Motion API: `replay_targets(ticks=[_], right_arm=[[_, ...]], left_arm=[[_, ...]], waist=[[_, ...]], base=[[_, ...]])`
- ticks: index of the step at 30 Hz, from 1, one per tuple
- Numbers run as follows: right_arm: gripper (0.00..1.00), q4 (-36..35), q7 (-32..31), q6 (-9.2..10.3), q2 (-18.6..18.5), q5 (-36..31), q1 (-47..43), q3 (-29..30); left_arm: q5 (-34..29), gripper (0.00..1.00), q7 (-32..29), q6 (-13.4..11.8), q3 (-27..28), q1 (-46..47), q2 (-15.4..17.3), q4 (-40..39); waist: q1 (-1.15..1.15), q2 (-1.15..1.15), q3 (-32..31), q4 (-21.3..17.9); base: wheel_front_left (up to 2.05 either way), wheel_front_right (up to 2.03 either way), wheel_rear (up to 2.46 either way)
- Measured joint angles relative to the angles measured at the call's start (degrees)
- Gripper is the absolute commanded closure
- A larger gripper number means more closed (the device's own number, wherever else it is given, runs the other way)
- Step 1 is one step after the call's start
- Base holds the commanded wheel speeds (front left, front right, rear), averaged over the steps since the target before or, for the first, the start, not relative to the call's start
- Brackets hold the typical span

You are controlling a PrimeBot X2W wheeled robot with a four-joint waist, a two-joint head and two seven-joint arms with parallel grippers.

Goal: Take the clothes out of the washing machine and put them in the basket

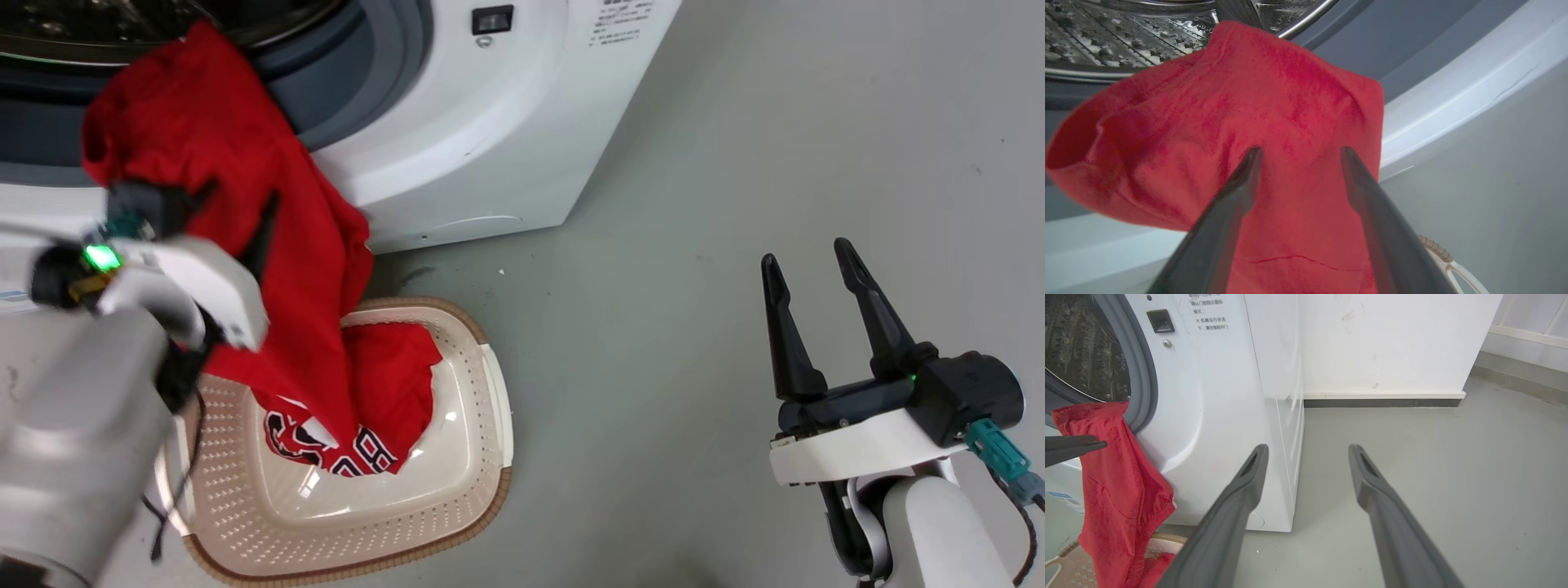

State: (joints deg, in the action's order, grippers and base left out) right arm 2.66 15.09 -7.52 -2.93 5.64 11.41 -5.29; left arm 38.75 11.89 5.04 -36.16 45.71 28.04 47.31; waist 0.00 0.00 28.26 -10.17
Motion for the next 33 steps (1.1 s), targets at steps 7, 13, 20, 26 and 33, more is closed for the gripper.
replay_targets(ticks=[7,13,20,26,33], right_arm=[[0.00,-0.40,0.00,0.00,0.01,1.67,0.13,-0.78],[0.00,-0.65,0.00,0.00,0.00,3.19,0.63,-1.21],[0.00,-0.89,0.00,0.00,-0.01,5.00,1.38,-1.96],[0.00,-1.19,0.00,0.00,0.00,5.50,1.51,-2.19],[0.00,-0.67,0.00,0.00,-0.01,4.54,1.63,-1.85]], left_arm=[[0.77,0.00,-14.14,-0.52,1.67,9.64,8.28,-6.78],[1.85,0.00,-30.74,0.11,-0.08,14.22,13.04,-8.49],[3.56,0.00,-41.42,0.52,-0.77,16.27,16.29,-10.74],[4.81,1.00,-44.04,0.53,-0.69,16.62,17.22,-12.54],[4.28,1.00,-38.40,-1.62,-0.45,13.86,16.35,-14.28]], waist=[[0.00,0.00,2.77,-2.22],[0.00,0.00,5.50,-4.59],[0.00,0.00,8.07,-6.90],[0.00,0.00,9.50,-7.77],[0.00,0.00,8.43,-7.03]], base=[[0.00,0.00,0.00],[0.00,0.00,0.00],[0.00,0.00,0.00],[0.00,0.00,0.00],[0.00,0.00,0.00]])
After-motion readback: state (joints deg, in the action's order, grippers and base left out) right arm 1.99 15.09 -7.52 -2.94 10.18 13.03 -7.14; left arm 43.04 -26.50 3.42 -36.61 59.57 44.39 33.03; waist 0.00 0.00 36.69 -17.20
